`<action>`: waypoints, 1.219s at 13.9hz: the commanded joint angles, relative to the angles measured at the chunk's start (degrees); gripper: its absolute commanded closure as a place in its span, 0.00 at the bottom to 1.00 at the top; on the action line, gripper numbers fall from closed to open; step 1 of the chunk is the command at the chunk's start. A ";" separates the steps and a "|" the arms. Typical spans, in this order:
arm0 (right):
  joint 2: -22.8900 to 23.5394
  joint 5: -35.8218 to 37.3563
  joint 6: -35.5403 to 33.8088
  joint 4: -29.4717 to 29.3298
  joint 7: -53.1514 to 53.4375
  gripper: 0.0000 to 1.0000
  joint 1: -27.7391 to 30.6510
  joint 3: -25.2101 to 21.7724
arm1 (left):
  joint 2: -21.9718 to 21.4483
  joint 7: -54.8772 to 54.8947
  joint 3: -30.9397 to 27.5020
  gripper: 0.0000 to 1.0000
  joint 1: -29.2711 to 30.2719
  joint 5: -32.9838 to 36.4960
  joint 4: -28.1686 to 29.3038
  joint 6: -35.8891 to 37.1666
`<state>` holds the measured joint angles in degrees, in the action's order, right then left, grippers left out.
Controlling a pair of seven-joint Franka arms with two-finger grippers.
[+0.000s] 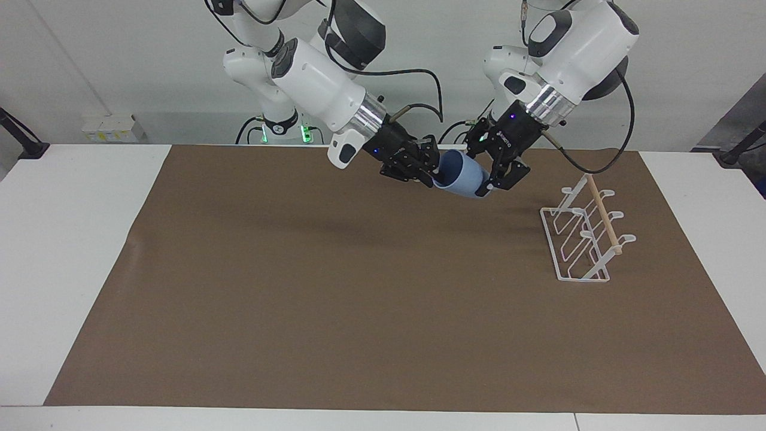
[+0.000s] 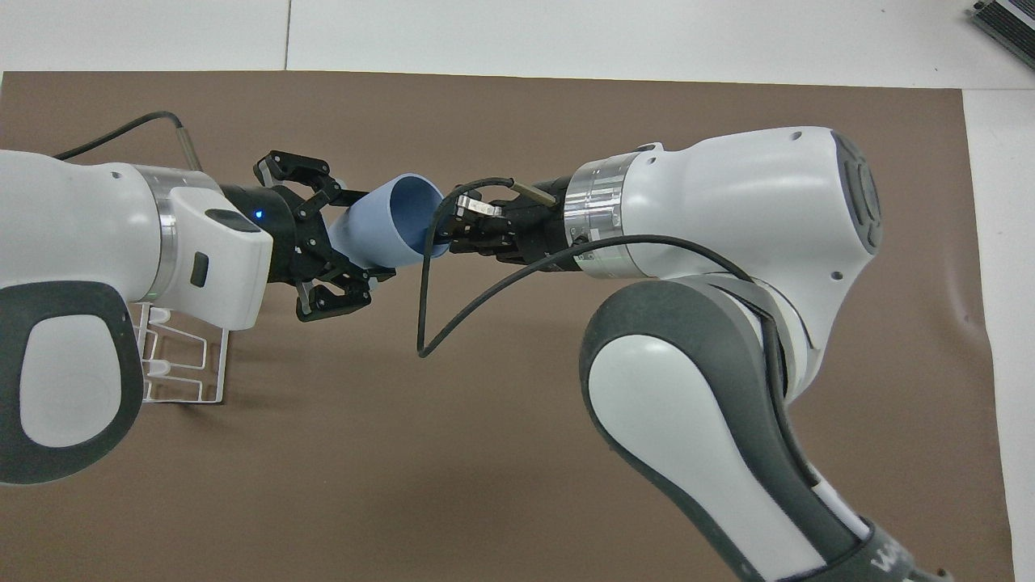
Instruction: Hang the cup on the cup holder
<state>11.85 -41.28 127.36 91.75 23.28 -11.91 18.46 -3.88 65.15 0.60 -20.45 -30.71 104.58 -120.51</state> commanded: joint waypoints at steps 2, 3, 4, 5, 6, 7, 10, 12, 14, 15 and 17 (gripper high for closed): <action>0.01 -1.34 -0.09 0.10 0.72 0.72 0.75 0.61 | 0.54 -0.82 0.01 1.00 0.41 0.47 -1.14 0.45; 0.01 -1.34 -0.09 0.10 0.72 0.72 0.75 0.61 | 0.45 -0.73 -0.07 1.00 0.41 5.17 -1.48 0.45; 0.01 -1.34 -0.09 0.10 0.72 0.72 0.75 0.61 | 0.45 -0.73 0.01 1.00 0.50 11.31 -2.88 0.89; 0.01 -1.34 -0.09 0.01 0.72 0.72 0.83 0.61 | 0.54 -0.73 0.01 1.00 0.50 15.29 -3.59 2.03; 0.01 -1.34 -0.18 -0.08 0.72 0.72 1.18 0.61 | 0.45 -0.82 0.01 1.00 0.50 17.94 -4.03 3.17; -0.07 -1.34 -0.27 -0.08 0.72 0.72 1.45 0.61 | 0.45 -0.82 -0.07 1.00 0.59 20.14 -4.03 3.79; -0.16 -1.26 -1.58 -0.26 0.11 0.72 2.24 0.61 | 0.02 -1.43 -0.08 1.00 0.42 32.95 -3.95 10.36; -0.68 -1.08 -5.70 -0.34 -2.60 0.73 5.04 0.61 | -0.51 -2.31 -0.07 1.00 -0.11 41.30 -3.77 14.24; -1.74 -0.38 -12.63 -0.78 -7.96 0.73 8.99 0.43 | -0.60 -3.28 -0.07 1.00 -0.20 46.69 -3.77 15.91; -2.35 -0.20 -15.53 -0.78 -9.99 0.73 11.01 0.26 | -0.52 -3.45 -0.07 1.00 -0.20 49.14 -3.68 17.05; -3.15 1.19 -20.90 -0.87 -13.68 0.73 14.97 -0.01 | -0.60 -4.33 0.19 1.00 -0.29 55.20 -3.42 19.34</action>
<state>9.95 -41.09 110.89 90.86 13.23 -0.54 18.13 -3.97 62.62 0.70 -20.10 19.40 101.48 -104.15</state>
